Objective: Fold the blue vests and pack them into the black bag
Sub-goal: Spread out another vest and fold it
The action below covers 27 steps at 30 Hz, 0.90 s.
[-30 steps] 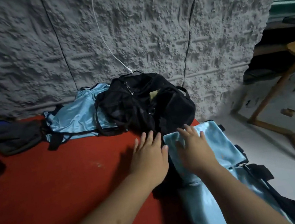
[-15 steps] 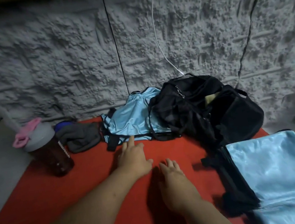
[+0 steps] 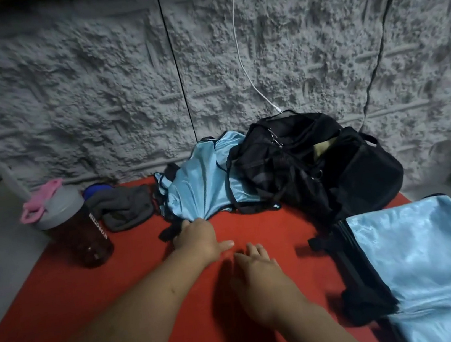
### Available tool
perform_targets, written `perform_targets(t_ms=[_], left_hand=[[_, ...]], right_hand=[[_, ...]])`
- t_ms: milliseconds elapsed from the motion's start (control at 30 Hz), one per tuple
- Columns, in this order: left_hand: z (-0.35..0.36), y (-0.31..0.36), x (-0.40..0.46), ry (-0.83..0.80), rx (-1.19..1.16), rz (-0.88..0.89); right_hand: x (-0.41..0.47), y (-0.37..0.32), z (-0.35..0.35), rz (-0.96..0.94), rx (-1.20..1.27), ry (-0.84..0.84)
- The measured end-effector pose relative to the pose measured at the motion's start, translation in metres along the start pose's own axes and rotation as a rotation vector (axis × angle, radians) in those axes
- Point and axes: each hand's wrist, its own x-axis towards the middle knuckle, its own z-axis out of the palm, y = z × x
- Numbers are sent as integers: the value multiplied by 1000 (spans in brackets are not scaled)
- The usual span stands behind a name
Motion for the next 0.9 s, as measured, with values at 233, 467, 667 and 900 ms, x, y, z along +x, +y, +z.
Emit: perform_targets(t_ms=[233,467,667,900], left_hand=[[13,-1,-120,108,157,144],[34,-18,-234,-17,202,282],[29,-27,-302,-239,104,233],[59,-25,-325,-213,-277,270]], right_hand=[[-17,-7,-4,-27,16,25],[-65,-23,2,-131,-153,-115],[-122,-28,17,-137,-315,-306],[-173,-37,14,-20,-273,-349]])
